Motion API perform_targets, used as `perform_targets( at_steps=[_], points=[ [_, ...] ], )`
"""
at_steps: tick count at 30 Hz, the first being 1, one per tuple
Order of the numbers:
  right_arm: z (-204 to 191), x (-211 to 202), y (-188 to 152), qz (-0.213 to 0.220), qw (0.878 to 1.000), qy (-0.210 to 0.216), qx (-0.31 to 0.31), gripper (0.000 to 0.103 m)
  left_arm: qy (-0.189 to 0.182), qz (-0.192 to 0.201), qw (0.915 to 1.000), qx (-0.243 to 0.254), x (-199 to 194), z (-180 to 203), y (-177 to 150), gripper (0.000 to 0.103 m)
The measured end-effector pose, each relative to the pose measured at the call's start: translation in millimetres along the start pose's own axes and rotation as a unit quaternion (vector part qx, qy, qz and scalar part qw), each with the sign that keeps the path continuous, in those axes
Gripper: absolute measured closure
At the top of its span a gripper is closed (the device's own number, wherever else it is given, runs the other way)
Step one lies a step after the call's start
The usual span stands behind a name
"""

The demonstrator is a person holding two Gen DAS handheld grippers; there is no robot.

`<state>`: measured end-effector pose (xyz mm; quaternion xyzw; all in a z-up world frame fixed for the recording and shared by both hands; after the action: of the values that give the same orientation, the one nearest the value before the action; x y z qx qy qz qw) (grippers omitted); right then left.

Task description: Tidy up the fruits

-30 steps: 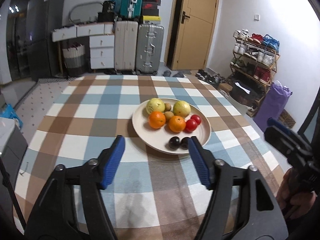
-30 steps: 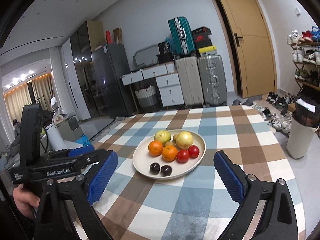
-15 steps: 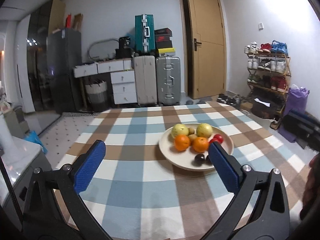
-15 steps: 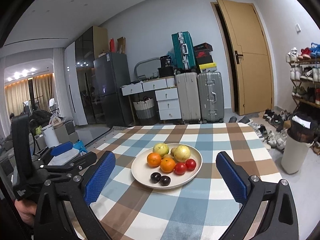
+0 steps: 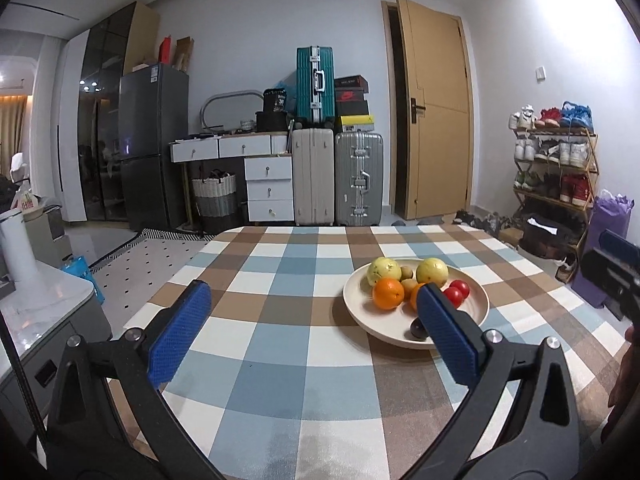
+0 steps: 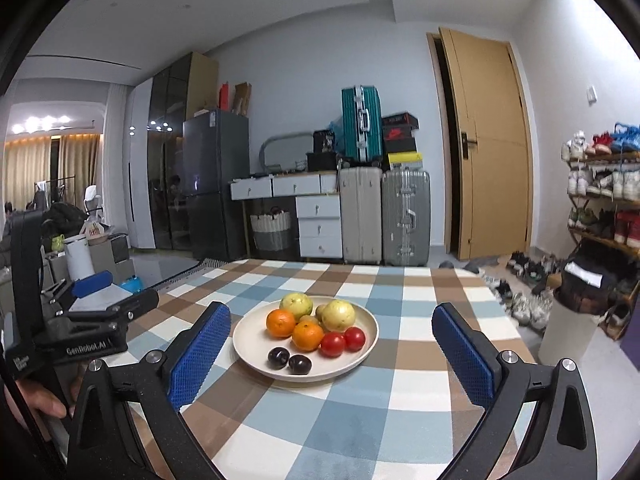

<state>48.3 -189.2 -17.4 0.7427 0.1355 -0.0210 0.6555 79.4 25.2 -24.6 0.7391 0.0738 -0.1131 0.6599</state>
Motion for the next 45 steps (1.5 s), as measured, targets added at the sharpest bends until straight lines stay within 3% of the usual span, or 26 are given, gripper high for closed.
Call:
perform_targets(
  at_steps=[4, 11, 15, 45],
  points=[
    [2.6, 3.2, -8.6, -0.012, 1.000, 0.004, 0.004, 0.000, 0.003, 0.008, 1.0000, 0.002, 1.2, 0.2, -4.0, 0.000],
    [-3.2, 27.1, -16.5, -0.071, 0.997, -0.005, -0.014, 0.000, -0.008, -0.033, 0.9993, -0.012, 25.1, -4.8, -9.5, 0.000],
    [-1.8, 22.9, -15.9, -0.058, 0.998, 0.002, -0.011, 0.000, -0.030, -0.023, 0.9993, 0.003, 25.3, 3.2, -11.3, 0.000],
    [-1.5, 24.5, -13.5, -0.063, 0.998, 0.000, -0.013, 0.000, -0.029, -0.023, 0.9993, 0.001, 27.3, 2.8, -11.8, 0.000]
  ],
)
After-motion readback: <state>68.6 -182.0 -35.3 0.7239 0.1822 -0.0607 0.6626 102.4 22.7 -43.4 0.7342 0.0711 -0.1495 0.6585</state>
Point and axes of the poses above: each gripper's, at about its wrist camera, not at the fingertips, and x roughly the way its jaws point, z to its right, y to its top, the point moved 1 cm from there along x, roughly the way its jaws point, and after that the axes turned 6 degrees about x, right-handed, at the moved point
